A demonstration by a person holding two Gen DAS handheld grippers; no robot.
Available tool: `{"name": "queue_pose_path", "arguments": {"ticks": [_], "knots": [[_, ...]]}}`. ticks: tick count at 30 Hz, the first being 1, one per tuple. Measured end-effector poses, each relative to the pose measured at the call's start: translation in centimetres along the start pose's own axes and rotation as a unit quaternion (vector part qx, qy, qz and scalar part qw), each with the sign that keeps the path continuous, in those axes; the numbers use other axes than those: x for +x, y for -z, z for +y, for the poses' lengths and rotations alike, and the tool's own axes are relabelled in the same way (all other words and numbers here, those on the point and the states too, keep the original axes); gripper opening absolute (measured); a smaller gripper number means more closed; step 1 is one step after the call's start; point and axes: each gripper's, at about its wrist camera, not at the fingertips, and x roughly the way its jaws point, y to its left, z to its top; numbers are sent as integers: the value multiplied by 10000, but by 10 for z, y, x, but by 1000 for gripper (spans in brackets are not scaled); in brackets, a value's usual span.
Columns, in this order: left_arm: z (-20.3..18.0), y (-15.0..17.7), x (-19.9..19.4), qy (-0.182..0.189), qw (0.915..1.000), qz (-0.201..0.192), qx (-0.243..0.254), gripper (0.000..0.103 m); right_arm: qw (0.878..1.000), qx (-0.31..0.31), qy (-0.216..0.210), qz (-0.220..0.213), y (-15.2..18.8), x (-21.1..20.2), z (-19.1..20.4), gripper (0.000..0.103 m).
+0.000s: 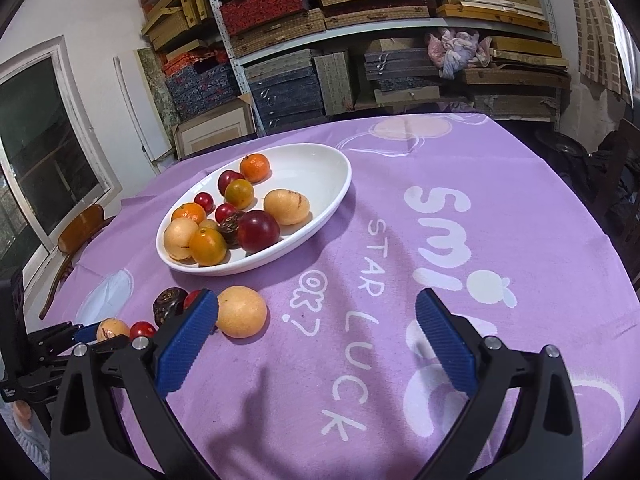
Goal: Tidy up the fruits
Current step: 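Approach the striped pepino with the left tool while the right tool approaches the pale yellow fruit, then close the left tool on the pepino while the right tool grasps the pale yellow fruit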
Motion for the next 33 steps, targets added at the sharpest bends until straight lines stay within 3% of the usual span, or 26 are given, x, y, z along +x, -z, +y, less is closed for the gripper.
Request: {"name": "queue_pose_path", "arguments": {"ticks": [3, 8, 11, 13, 15, 18, 27, 31, 32, 33], "knots": [[-2, 0, 0, -61, 10000, 0, 34, 46, 9989, -433, -58, 152, 4, 4, 17, 97], [-4, -1, 0, -118, 9999, 2, 65, 46, 9910, -1300, 277, 186, 13, 13, 47, 97], [-4, -1, 1, -131, 9999, 25, 57, 46, 9887, -1449, 330, 194, 13, 18, 55, 97], [-4, -1, 2, -126, 9999, 45, 48, 46, 9863, -1577, 367, 304, 12, 26, 61, 92], [-3, -1, 3, -122, 9999, 76, 40, 46, 9834, -1707, 336, 512, 11, 37, 66, 77], [-2, -1, 4, -108, 9999, 105, 13, 46, 9796, -1820, 307, 794, 11, 51, 70, 72], [-1, -1, 5, -109, 9999, 128, 6, 46, 9802, -1690, 146, 1022, 4, 70, 69, 64], [-1, 0, 5, -105, 9999, 127, 5, 46, 9794, -1671, 37, 1131, 3, 74, 69, 55], [-1, 0, 5, -103, 9999, 126, 3, 46, 9792, -1654, -28, 1175, 3, 76, 70, 45], [-1, 0, 5, -104, 9999, 126, 3, 46, 9792, -1647, -38, 1186, 3, 76, 70, 45]]}}
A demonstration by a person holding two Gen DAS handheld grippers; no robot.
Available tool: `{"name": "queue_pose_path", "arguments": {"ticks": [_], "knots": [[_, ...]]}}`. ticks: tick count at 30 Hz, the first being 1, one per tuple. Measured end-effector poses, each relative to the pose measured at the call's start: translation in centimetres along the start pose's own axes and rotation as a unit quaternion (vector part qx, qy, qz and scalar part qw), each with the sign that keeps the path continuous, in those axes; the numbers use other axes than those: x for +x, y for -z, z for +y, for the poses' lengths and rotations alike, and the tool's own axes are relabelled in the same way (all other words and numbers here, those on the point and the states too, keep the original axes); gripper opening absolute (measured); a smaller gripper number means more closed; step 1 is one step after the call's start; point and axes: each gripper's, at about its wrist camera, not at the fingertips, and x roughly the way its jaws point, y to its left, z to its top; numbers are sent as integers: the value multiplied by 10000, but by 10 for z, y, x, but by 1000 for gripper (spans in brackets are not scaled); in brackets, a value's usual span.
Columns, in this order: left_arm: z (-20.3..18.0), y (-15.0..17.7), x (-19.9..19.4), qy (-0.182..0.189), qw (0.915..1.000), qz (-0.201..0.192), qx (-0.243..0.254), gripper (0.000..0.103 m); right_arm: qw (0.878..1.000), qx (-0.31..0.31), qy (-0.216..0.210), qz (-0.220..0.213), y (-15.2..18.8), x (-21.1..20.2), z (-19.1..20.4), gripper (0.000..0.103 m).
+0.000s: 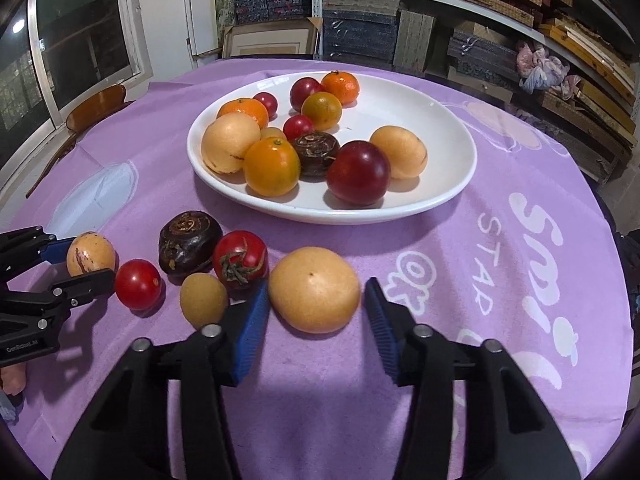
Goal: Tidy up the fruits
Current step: 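Close the left tool on the pepino while the right tool grasps the pale yellow fruit, then carry the pepino and pale yellow fruit to the white dish and release both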
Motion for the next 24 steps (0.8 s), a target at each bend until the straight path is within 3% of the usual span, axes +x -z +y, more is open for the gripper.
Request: {"name": "queue_pose_path", "arguments": {"ticks": [9, 14, 18, 24], "knots": [[2, 0, -5, -16, 9999, -142, -73, 46, 9996, 197, -159, -124, 14, -14, -4, 45], [-1, -14, -13, 22, 9994, -346, -72, 46, 9979, 433, -162, -456, 15, -37, -14, 45], [-2, -59, -12, 10, 9991, -417, 13, 46, 9946, 598, -15, -850, -5, -62, -29, 45], [-18, -142, 10, 78, 9984, -567, 2, 46, 9934, 755, 329, -795, -69, -44, -52, 45]]}}
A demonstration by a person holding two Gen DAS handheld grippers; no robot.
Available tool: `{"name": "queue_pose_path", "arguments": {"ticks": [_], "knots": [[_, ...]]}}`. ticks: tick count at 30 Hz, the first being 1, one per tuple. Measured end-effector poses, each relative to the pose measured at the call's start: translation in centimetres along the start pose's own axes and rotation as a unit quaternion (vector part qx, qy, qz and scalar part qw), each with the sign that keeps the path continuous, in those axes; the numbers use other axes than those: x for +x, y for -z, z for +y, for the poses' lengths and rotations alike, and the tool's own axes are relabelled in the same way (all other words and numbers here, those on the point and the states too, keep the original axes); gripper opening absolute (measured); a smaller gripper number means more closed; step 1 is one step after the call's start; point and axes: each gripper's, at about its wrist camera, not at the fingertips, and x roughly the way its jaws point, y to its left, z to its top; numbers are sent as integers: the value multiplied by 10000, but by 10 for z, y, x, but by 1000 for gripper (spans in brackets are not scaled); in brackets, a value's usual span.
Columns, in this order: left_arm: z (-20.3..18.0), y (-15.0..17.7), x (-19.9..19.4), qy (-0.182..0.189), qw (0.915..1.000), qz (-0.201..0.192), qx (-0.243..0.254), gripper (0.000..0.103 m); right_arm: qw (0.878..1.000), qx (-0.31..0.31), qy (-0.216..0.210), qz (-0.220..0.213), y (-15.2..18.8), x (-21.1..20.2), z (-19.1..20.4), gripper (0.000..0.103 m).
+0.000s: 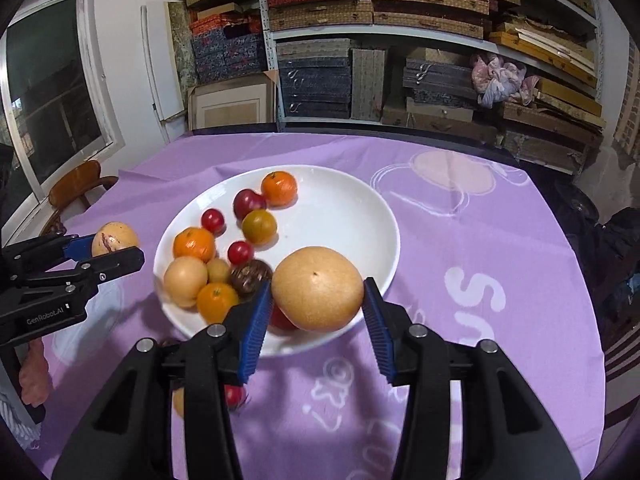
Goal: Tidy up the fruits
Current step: 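Carry the pepino and pale yellow fruit to the white dish and release both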
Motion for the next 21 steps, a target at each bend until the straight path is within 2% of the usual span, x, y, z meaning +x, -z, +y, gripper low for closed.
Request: {"name": "queue_pose_path", "arguments": {"ticks": [5, 12, 16, 17, 18, 21], "knots": [[-17, -39, 56, -12, 9993, 370, -28, 46, 9995, 88, 186, 227, -32, 54, -1, 45], [-14, -46, 107, -102, 9972, 710, -192, 46, 9983, 22, 255, 527, -38, 107, -5, 45], [-5, -46, 109, -115, 9973, 684, -260, 48, 9986, 73, 185, 483, -32, 113, -10, 48], [-3, -46, 105, -126, 9974, 652, -293, 49, 9989, 148, 174, 405, -32, 108, -13, 56], [0, -47, 99, -116, 9976, 598, -341, 53, 9991, 243, 154, 320, -33, 102, -17, 61], [12, -48, 71, -65, 9979, 368, -536, 61, 9986, 519, 16, 12, -34, 69, -29, 62]]}}
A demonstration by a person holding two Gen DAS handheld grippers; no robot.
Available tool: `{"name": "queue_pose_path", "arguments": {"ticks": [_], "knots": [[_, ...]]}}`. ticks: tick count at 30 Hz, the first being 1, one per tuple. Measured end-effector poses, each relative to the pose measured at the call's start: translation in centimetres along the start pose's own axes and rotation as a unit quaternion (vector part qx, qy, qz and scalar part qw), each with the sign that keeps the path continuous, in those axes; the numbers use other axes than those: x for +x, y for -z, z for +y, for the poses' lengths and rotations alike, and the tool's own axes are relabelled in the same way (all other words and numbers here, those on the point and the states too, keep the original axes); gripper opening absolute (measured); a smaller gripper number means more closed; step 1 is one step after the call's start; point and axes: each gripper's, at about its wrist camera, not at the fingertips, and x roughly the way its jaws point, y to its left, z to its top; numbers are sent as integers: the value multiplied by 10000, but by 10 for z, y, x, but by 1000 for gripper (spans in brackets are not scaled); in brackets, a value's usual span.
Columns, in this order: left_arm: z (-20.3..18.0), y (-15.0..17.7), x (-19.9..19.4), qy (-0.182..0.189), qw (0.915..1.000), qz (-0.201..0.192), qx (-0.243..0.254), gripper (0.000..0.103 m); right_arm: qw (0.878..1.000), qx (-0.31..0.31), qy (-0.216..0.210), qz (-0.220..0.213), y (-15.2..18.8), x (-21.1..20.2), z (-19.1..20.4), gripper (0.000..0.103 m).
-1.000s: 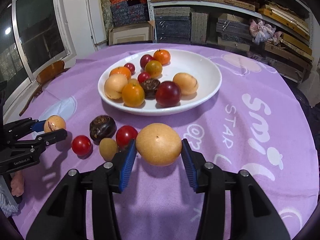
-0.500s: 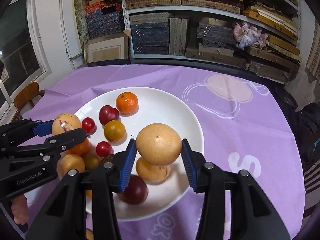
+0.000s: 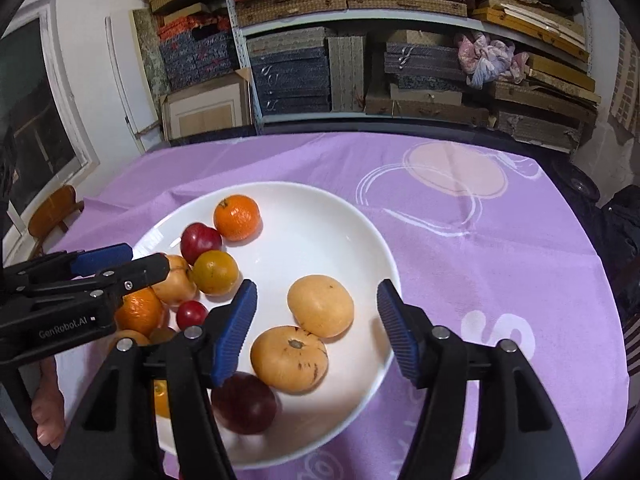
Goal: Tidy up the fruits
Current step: 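Carry the pepino and pale yellow fruit to the white dish and release both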
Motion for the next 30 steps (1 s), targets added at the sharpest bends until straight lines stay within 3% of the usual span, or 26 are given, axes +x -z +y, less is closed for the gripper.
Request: {"name": "queue_pose_path", "arguments": {"ticks": [1, 3, 5, 10, 14, 16, 18, 23, 30], "knots": [[4, 2, -11, 20, 10000, -72, -53, 63, 9998, 110, -72, -120, 1, -15, -4, 65], [14, 10, -36, 8, 9996, -237, -151, 70, 9985, 352, -220, -368, 6, -47, -13, 87], [22, 24, -61, -37, 9988, -423, -226, 75, 9946, 657, -333, -736, 18, -82, -23, 95], [24, 83, -99, -302, 9982, -526, -45, 88, 9854, 1237, -500, -1055, 69, -131, -40, 99], [7, 135, -103, -506, 9964, -483, 487, 88, 9801, 1715, -357, -934, 116, -126, -59, 99], [-2, 156, -102, -535, 9945, -515, 735, 88, 9802, 1870, -275, -597, 124, -112, -67, 99], [-10, 171, -101, -560, 9922, -624, 919, 88, 9772, 2015, -354, -571, 126, -107, -74, 99], [-18, 180, -92, -446, 9906, -693, 1095, 88, 9813, 1818, -216, -601, 126, -107, -72, 99], [-9, 177, -65, -233, 9962, -67, 838, 88, 9860, 1579, -294, -437, 124, -101, -59, 99]]}}
